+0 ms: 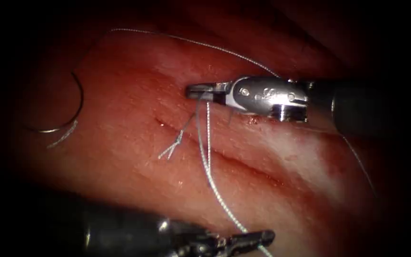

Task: Wound Closure

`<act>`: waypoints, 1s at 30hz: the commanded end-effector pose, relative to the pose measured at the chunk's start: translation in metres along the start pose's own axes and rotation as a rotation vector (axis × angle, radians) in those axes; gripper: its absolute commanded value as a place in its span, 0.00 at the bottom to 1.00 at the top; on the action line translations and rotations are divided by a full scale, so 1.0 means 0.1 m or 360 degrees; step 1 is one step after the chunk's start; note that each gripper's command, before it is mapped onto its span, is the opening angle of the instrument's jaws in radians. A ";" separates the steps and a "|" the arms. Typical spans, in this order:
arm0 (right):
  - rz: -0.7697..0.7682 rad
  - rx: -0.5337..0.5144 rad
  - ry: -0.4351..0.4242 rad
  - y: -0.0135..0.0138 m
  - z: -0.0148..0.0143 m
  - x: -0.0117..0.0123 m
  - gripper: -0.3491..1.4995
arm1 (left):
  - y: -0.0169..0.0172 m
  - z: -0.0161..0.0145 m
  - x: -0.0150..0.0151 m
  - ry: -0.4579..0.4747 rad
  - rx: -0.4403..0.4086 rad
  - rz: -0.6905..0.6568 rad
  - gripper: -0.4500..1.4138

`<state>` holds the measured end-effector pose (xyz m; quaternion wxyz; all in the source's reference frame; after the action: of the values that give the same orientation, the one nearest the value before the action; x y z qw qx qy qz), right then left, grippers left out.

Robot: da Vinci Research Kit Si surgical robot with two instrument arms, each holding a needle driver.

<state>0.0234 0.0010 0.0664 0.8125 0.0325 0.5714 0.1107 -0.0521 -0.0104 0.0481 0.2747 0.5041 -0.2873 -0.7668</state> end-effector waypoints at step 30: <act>0.0207 0.0066 0.0094 -0.110 -0.112 0.041 0.39 | 0.040 -0.094 -0.061 -0.0079 -0.0320 0.0019 0.00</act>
<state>0.0151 -0.0091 0.0562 0.7833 0.0874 0.5946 0.1591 -0.0406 -0.0097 0.0515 0.3228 0.4510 -0.2183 -0.8030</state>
